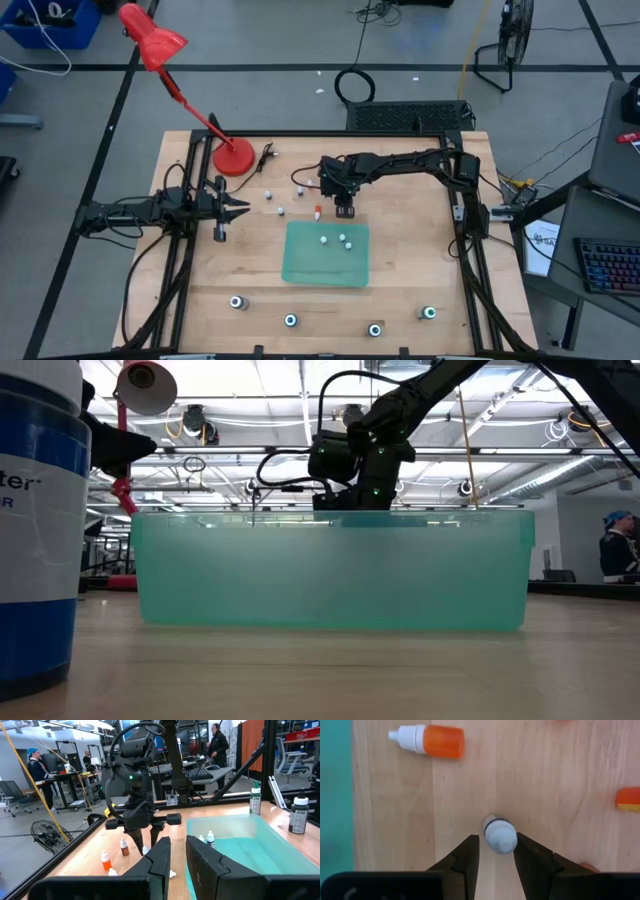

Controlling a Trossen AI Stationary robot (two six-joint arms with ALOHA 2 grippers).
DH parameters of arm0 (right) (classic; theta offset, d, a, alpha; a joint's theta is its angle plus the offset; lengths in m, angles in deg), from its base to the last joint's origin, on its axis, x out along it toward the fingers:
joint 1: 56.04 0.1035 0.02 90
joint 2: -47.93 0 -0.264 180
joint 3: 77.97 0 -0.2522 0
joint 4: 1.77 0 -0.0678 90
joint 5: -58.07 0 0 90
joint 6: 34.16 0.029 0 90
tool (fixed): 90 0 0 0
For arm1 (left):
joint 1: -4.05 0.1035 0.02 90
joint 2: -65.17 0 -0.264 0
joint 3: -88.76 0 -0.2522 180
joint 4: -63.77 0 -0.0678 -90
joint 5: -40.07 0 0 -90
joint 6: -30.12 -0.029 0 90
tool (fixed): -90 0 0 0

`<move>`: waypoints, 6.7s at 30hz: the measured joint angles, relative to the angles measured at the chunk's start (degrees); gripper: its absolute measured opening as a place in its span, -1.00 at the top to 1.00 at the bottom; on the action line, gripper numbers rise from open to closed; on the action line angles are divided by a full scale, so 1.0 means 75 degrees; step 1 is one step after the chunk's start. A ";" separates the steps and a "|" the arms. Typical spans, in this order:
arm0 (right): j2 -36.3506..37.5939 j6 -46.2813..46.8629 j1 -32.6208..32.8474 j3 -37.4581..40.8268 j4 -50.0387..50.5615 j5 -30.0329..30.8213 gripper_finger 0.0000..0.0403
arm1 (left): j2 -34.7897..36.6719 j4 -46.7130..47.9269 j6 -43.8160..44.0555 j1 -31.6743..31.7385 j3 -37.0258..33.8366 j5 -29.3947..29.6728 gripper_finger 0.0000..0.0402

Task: Pick & Place food coloring
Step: Put the small green food coloring bottle into the green bin, then put the small red food coloring bottle into the green bin

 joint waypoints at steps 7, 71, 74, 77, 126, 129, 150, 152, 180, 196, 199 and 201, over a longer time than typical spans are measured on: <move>0.0000 0.0000 0.0003 0.0000 -0.0062 0.0000 0.46 | -0.0001 0.0002 -0.0002 0.0001 0.0001 -0.0001 0.67; 0.0724 0.2775 0.4243 -0.0325 0.0988 0.1177 0.76 | 0.0000 0.0000 0.0000 -0.0002 -0.0001 0.0000 0.67; 0.0720 0.2924 0.4243 0.0109 0.0671 0.1008 0.76 | 0.0000 0.0000 0.0000 0.0001 0.0001 0.0000 0.67; 0.0720 0.3057 0.4243 0.0542 0.0256 0.0762 0.76 | 0.0000 0.0000 0.0000 0.0000 0.0000 0.0000 0.67; 0.1928 0.0908 -0.0502 -0.1833 0.1763 0.0826 0.08 | -0.0001 -0.0008 0.0000 -0.0001 -0.0002 -0.0002 0.67; 0.1224 0.0765 -0.0906 -0.2624 0.2662 0.0765 0.08 | -0.0001 -0.0005 0.0000 -0.0001 -0.0002 0.0006 0.67; 0.0380 0.0432 -0.1349 -0.0588 0.1047 0.0172 0.07 | 0.0000 0.0004 0.0000 -0.0002 -0.0002 0.0003 0.67; 0.0373 0.0431 -0.1349 -0.0461 0.0991 0.0172 0.07 | 0.0000 0.0003 0.0000 -0.0001 -0.0002 0.0003 0.67; 0.0181 0.0494 -0.1352 -0.0241 0.0132 -0.0209 0.10 | 0.0000 0.0003 0.0000 0.0001 -0.0002 0.0003 0.67; 0.0129 0.0460 -0.1361 -0.0239 0.0340 -0.0205 0.10 | -0.0002 0.0000 -0.0003 0.0000 -0.0002 0.0001 0.67; 0.0128 0.0448 -0.1361 -0.0239 0.0352 -0.0204 0.10 | 0.0000 0.0001 -0.0001 0.0000 -0.0002 0.0001 0.67; 0.0128 0.0442 -0.1361 -0.0239 0.0355 -0.0203 0.10 | 0.0000 0.0000 0.0000 -0.0002 -0.0002 0.0002 0.67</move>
